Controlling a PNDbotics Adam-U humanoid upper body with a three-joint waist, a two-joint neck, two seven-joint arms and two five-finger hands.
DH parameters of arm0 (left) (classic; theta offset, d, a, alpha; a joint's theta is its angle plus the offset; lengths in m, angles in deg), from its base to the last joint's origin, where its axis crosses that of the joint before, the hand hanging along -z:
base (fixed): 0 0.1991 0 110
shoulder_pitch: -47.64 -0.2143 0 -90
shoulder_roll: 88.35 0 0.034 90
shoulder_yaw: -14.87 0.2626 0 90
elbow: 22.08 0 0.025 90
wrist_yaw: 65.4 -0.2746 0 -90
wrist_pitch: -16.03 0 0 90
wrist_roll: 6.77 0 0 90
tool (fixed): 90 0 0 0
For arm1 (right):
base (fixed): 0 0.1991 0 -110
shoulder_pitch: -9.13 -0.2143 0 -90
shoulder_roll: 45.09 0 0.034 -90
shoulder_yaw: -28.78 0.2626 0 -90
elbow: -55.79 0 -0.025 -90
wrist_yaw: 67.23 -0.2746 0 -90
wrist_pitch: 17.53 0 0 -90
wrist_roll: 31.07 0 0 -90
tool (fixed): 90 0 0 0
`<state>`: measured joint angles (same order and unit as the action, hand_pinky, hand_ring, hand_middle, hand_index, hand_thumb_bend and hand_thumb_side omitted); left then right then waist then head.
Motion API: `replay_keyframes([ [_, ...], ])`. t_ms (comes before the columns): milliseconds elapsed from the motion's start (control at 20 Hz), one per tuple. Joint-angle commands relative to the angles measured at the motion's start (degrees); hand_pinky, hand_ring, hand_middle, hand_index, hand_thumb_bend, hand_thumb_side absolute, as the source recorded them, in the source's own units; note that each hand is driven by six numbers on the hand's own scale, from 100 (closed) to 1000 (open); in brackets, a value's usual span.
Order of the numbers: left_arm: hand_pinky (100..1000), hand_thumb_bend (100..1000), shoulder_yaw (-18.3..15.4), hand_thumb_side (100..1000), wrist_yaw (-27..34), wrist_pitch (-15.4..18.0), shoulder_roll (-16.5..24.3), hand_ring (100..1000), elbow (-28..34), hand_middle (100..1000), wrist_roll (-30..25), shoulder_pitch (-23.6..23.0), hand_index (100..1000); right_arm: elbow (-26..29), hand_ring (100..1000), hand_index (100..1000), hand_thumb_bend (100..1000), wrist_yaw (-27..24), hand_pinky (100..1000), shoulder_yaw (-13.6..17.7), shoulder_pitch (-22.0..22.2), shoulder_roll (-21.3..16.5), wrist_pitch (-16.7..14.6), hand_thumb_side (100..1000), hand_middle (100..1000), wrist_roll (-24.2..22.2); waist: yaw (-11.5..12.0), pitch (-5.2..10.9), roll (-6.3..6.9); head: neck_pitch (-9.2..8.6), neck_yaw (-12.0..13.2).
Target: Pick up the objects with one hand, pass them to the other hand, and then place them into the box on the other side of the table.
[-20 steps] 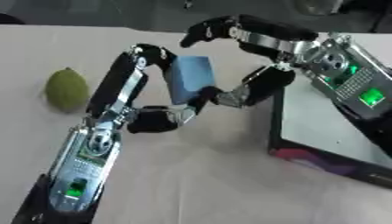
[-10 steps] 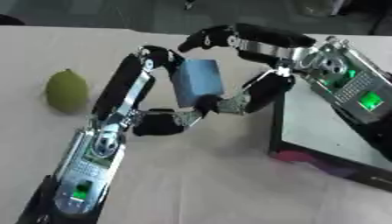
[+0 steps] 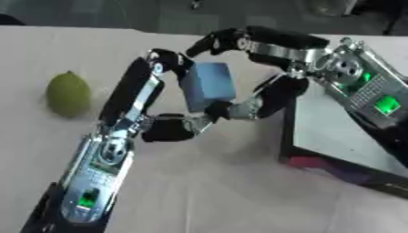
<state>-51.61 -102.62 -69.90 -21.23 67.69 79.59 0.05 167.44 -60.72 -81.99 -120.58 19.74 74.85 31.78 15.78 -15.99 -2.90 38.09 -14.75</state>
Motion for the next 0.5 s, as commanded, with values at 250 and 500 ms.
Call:
replay_keyframes([
  [250,722,100,0.15,254,0.3,0.42,-0.59,527,0.58,352,0.4,0.99,464,0.06,1000,728,177,0.18,895,0.88,-0.1,-0.62,1.54,242,677,3.25,-0.09,-0.02,-0.66,-0.85,-0.1],
  [500,723,100,0.18,241,0.74,0.47,-0.73,527,0.58,354,0.66,0.87,469,0.46,971,665,171,-0.19,879,0.7,0.1,-0.74,2.1,215,573,4.88,-0.1,-0.06,-0.72,-1.13,-0.13],
])
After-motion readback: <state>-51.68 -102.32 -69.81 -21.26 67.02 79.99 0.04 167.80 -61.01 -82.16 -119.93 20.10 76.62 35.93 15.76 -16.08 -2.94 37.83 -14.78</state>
